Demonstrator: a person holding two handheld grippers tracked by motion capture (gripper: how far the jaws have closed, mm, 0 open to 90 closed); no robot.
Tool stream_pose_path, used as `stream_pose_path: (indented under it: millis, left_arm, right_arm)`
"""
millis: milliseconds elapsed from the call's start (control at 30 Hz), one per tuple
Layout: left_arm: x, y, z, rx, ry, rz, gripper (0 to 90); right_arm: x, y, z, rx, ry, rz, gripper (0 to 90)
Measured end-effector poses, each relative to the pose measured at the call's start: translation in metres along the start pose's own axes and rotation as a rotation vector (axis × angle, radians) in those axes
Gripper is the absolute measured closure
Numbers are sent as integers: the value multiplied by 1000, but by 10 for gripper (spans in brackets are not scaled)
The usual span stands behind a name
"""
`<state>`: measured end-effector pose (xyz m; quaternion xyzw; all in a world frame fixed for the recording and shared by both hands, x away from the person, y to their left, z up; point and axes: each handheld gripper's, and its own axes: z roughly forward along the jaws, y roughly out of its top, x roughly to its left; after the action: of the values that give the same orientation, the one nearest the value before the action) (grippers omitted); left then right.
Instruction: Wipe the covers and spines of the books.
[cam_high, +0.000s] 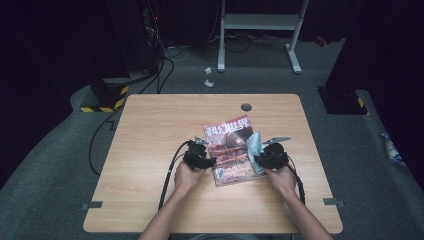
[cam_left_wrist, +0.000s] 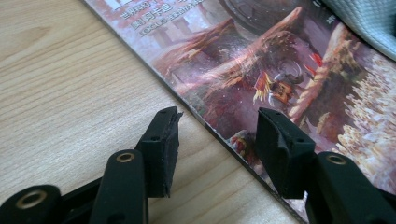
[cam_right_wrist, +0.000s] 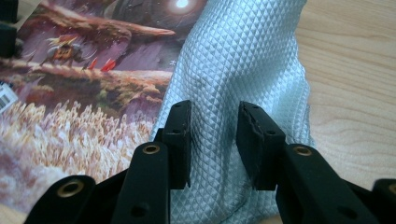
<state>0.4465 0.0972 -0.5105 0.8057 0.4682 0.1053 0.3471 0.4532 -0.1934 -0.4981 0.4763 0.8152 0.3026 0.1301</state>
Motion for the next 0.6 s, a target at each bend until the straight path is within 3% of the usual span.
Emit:
stream_pose_path:
  millis: [100, 233, 333, 533, 600]
  left_arm:
    - [-5, 0, 1, 2, -33, 12, 527]
    - [-9, 0, 1, 13, -30, 23, 535]
    - [-12, -1, -1, 34, -34, 27, 542]
    - [-21, -9, -11, 74, -60, 64, 553]
    - [-21, -10, -13, 87, -68, 72, 559]
  right_arm:
    - [-3, -1, 0, -4, 22, 23, 668]
    - [0, -2, -1, 11, 16, -1, 700]
    - [3, -5, -4, 18, 37, -5, 734]
    - [24, -20, -16, 51, 67, -58, 791]
    - [34, -22, -19, 61, 58, -100, 801]
